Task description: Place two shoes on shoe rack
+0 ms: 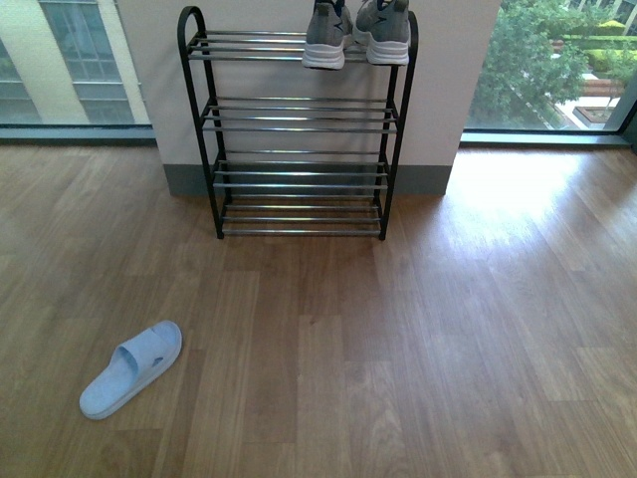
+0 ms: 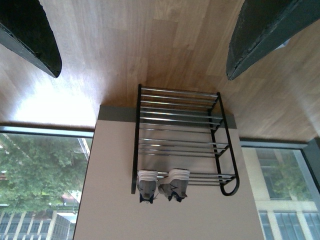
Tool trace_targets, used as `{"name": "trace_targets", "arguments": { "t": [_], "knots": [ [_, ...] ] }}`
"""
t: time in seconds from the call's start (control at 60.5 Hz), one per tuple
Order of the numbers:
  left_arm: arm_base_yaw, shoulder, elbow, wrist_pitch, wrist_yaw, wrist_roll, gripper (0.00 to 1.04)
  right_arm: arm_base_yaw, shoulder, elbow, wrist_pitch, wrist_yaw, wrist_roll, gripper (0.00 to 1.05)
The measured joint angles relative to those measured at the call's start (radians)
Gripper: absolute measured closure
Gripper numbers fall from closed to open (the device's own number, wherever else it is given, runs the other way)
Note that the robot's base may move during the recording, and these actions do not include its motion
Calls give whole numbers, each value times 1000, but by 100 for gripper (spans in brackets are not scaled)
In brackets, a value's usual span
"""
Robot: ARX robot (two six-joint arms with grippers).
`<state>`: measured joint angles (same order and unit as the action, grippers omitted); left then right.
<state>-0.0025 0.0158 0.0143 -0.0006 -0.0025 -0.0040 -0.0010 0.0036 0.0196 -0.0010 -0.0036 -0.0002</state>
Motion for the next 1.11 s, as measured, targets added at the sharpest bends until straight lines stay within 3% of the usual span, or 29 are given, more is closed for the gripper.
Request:
{"name": "trace_targets", "arguments": {
  "t": [1.107],
  "knots": [
    [0,0,0,0,0,0,9,0,-1,0,0,3,0,9]
  ]
}}
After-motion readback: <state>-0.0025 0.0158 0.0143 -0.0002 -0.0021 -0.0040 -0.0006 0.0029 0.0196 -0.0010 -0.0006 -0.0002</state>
